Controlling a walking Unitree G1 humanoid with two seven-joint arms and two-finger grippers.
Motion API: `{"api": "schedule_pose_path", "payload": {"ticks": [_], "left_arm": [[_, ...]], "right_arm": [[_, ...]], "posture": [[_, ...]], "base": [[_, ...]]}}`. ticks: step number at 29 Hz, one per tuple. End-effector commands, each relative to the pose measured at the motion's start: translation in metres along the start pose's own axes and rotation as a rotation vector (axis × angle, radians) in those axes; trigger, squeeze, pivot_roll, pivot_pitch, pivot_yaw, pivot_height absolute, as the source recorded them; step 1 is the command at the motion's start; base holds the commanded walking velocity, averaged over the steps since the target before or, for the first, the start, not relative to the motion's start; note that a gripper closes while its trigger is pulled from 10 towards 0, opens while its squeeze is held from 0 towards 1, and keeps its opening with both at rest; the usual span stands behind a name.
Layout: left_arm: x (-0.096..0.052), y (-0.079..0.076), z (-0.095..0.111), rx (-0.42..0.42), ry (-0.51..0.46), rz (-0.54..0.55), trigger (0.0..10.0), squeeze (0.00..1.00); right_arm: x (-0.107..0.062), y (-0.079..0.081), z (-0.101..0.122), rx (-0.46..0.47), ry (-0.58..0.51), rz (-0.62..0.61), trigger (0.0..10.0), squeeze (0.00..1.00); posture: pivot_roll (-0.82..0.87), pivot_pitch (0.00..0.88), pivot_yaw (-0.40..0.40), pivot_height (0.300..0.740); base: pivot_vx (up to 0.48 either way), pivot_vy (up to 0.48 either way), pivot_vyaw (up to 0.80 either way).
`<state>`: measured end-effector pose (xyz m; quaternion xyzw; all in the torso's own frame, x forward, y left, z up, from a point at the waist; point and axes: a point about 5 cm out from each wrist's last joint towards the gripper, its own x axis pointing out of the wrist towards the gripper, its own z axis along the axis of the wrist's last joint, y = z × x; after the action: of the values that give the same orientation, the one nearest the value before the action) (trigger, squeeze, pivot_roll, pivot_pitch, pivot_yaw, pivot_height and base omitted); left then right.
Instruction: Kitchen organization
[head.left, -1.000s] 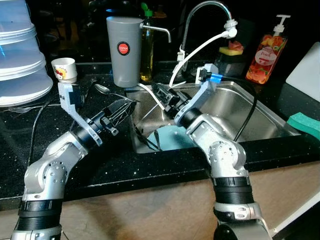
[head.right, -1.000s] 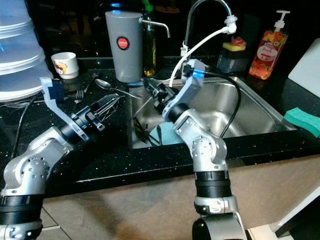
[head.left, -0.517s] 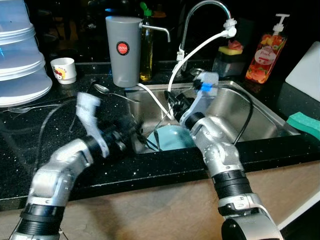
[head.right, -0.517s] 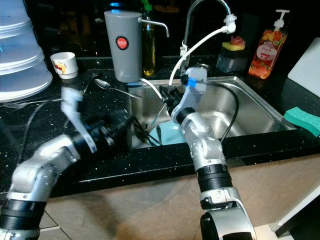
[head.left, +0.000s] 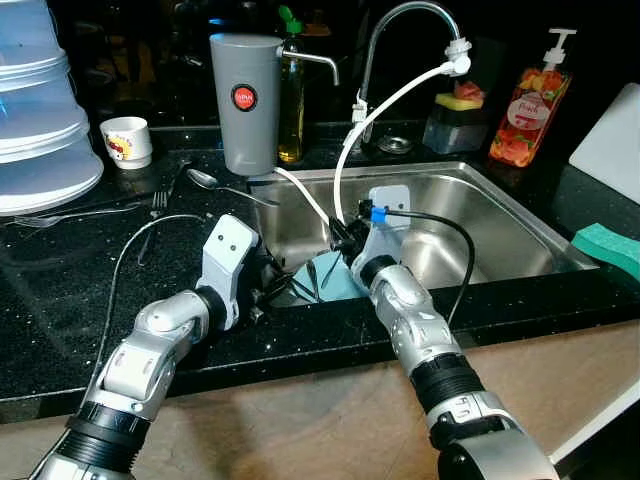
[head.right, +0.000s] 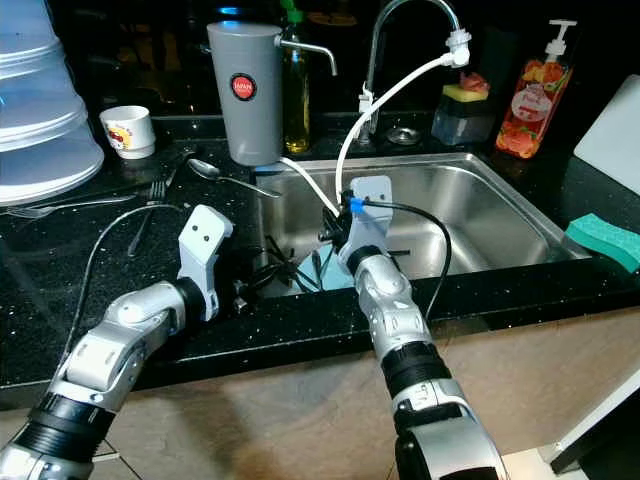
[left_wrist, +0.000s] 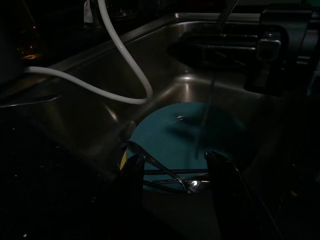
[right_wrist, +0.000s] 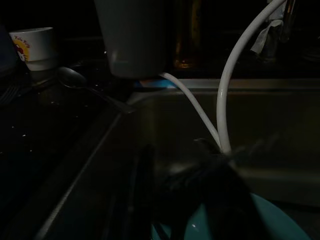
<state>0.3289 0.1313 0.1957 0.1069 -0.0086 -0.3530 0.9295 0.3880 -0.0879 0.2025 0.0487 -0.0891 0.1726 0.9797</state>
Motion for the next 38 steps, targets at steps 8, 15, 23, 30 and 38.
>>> {"api": "schedule_pose_path", "payload": {"ticks": [8,15,23,30,38], "left_arm": [[-0.003,0.009,-0.007,0.008,0.039,0.048,10.0,0.00],[-0.005,0.048,0.002,0.001,0.027,0.381,10.0,0.00],[-0.014,0.098,0.001,-0.067,0.130,0.651,10.0,1.00],[-0.016,0.128,-0.006,-0.133,0.292,0.802,10.0,1.00],[-0.019,0.147,0.012,-0.137,0.267,0.878,10.0,1.00]], "right_arm": [[0.005,-0.007,0.001,-0.033,0.012,-0.067,10.0,0.00],[0.010,-0.008,0.026,-0.003,-0.093,-0.058,10.0,0.00],[0.010,0.015,0.037,0.001,-0.130,0.110,10.0,0.00],[0.003,0.035,0.037,0.003,-0.132,0.207,10.0,0.00],[-0.008,0.041,0.032,0.008,-0.100,0.235,10.0,0.00]], "posture": [[0.02,0.025,-0.013,0.740],[0.02,0.015,-0.013,0.740],[0.02,0.014,-0.021,0.740],[0.01,0.042,-0.013,0.740],[0.00,0.102,0.005,0.740]], "base": [[0.000,0.000,0.00],[0.000,0.000,0.00],[0.000,0.000,0.00],[0.000,0.000,0.00],[0.000,0.000,0.00]]}}
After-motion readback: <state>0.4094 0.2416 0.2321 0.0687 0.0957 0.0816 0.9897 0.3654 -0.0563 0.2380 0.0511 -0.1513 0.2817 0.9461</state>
